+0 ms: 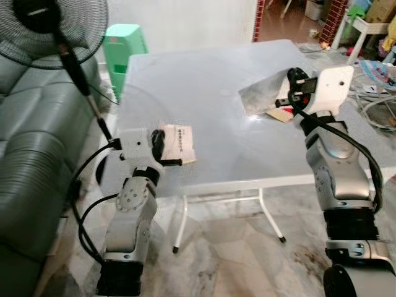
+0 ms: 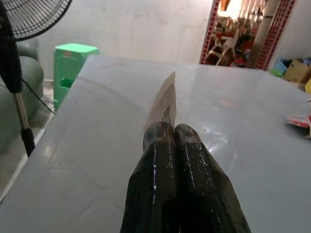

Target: Picking trash to rubbish bin

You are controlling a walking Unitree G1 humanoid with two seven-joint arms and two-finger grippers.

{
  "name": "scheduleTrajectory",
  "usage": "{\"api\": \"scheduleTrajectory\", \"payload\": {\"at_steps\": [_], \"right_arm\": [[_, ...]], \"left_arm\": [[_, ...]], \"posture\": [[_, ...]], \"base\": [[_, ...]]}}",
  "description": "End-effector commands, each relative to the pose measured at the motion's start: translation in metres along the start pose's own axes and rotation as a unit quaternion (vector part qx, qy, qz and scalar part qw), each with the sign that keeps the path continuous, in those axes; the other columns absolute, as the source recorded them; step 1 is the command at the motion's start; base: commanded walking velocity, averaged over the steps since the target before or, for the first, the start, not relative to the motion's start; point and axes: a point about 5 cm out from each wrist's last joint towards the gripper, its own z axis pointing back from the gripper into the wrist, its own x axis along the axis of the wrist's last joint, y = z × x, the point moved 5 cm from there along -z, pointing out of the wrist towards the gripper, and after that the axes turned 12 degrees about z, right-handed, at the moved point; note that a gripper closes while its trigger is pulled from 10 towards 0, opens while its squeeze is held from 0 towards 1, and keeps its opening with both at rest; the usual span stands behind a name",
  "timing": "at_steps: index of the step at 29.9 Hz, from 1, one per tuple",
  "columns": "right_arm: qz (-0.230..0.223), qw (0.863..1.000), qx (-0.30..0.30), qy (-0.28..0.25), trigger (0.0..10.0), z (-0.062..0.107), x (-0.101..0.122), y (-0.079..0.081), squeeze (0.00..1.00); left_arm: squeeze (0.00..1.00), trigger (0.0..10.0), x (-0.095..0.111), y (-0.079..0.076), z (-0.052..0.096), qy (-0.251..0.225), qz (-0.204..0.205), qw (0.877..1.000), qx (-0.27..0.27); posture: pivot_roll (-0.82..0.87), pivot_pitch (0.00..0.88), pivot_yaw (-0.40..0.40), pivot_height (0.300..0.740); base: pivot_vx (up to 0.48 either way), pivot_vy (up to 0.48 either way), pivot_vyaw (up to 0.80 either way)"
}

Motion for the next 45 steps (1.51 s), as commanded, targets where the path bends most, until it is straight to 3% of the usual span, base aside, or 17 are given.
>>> {"api": "scheduleTrajectory", "payload": {"at_steps": [1,11,17,40,45], "right_arm": [[0.005,1.000,-0.009,-0.005,10.0,0.0002,0.0032,-0.0084,0.00],[0.005,1.000,-0.010,-0.006,10.0,0.0002,0.0038,-0.0084,0.00],[0.005,1.000,-0.013,0.001,10.0,0.0003,0.0020,-0.0099,0.00],[0.012,1.000,-0.016,0.009,10.0,-0.0017,-0.0006,-0.0125,0.00],[0.012,1.000,-0.015,0.005,10.0,-0.0021,0.0005,-0.0114,0.00]], "left_arm": [[0.00,10.0,0.0000,-0.0112,-0.0022,0.002,0.003,1.000,-0.014],[0.00,10.0,-0.0001,-0.0110,-0.0018,0.003,0.002,1.000,-0.014],[0.00,10.0,0.0006,-0.0149,-0.0008,-0.001,-0.002,1.000,-0.022],[0.00,10.0,0.0001,-0.0166,-0.0015,0.001,-0.017,0.999,-0.028],[0.00,10.0,0.0003,-0.0173,-0.0015,0.000,-0.018,0.999,-0.029]], "posture": [[-0.04,0.041,0.070,0.740],[-0.04,0.048,0.067,0.740],[-0.04,0.048,0.067,0.740],[-0.05,0.052,0.067,0.740],[-0.05,0.054,0.068,0.740]], "base": [[0.000,0.480,0.00],[0.000,0.440,0.00],[0.000,0.000,0.00],[0.000,0.000,-0.78],[0.000,0.000,0.00]]}}
